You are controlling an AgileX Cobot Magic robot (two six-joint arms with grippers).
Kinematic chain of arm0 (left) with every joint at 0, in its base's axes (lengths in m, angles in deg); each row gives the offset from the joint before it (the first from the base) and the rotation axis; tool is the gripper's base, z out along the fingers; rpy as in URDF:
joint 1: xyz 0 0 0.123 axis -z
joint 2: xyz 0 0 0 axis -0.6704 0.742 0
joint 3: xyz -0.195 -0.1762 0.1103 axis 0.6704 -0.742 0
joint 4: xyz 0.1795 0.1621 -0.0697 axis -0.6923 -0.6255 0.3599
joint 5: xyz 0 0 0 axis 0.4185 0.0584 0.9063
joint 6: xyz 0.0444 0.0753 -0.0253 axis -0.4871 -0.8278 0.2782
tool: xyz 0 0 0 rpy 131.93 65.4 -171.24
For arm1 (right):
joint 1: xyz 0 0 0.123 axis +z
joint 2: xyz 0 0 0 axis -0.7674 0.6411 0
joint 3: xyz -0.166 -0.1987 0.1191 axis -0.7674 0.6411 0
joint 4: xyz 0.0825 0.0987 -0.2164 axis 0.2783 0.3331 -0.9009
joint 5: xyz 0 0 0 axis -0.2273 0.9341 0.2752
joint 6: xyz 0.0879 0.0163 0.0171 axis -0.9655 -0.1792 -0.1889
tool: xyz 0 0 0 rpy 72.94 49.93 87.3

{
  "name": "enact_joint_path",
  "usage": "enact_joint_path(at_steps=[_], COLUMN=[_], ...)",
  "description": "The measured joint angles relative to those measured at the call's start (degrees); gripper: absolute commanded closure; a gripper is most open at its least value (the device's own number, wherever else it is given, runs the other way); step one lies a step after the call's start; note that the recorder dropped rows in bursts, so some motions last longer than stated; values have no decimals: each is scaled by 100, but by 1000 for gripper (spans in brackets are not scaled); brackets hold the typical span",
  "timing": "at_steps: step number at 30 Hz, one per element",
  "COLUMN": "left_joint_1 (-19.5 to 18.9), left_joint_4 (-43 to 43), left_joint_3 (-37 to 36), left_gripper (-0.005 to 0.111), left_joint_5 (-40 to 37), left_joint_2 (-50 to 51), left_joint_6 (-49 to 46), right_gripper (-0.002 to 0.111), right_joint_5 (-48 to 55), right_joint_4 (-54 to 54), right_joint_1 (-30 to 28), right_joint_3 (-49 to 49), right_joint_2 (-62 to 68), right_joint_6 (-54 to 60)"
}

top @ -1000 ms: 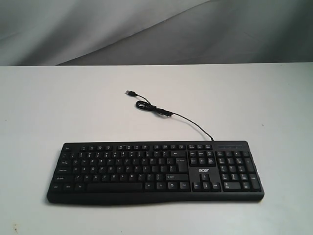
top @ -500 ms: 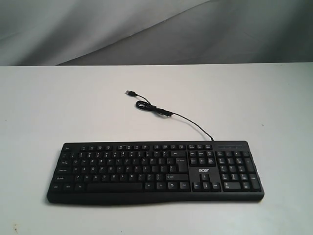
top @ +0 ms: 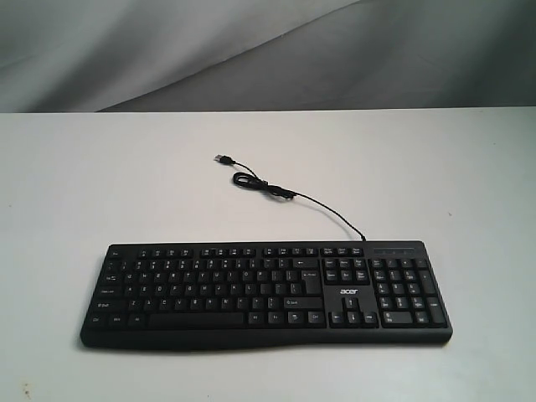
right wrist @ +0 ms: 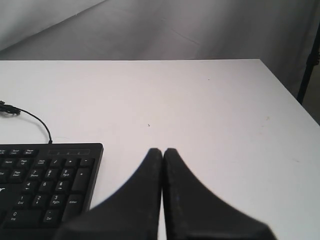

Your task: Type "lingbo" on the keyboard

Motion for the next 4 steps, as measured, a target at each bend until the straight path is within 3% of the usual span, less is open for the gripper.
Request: enact_joint_path(at_steps=[4], left_joint_1=[0], left_joint_4=[0], left_joint_3=[0], left_gripper=[106], left_joint_5=[0], left_joint_2=[0], left_joint_6=[0], right_gripper=[108], right_joint_5=[0], right_joint_4=[0], right_joint_1=[0], right_joint_3=[0], right_joint_2=[0], right_joint_6=[0])
